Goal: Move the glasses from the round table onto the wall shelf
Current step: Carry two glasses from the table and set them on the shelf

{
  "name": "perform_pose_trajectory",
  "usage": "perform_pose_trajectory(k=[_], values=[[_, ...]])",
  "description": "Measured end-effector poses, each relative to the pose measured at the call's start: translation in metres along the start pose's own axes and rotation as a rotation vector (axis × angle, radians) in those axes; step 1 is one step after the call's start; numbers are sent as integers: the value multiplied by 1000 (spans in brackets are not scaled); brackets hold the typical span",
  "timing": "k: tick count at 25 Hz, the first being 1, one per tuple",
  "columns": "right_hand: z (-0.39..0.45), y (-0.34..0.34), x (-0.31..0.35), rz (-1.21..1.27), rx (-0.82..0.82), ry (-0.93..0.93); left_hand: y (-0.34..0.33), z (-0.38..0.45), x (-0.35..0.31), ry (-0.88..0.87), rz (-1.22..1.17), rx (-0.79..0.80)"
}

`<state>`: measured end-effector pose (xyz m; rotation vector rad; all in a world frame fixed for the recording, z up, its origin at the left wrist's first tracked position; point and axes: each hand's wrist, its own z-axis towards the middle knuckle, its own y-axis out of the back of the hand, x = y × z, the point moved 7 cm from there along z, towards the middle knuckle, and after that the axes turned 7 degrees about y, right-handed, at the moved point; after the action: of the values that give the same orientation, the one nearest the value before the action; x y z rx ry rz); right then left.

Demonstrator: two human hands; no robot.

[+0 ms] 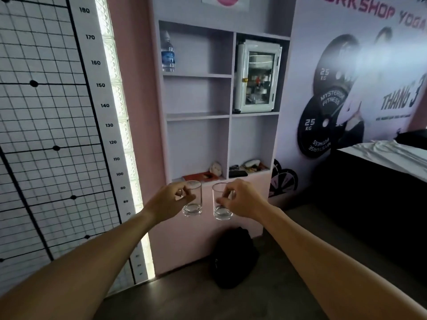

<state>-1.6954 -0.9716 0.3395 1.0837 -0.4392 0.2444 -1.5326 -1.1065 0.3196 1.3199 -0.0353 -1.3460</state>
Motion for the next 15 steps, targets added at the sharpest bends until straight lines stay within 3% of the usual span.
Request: perform_pose_trajectory(k=[9,15], values=[[197,6,-54,-54,-53,58,36,198,44,-143,34,-64],[308,13,-74,-35,-57,113,68,298,61,-95,96,-129]])
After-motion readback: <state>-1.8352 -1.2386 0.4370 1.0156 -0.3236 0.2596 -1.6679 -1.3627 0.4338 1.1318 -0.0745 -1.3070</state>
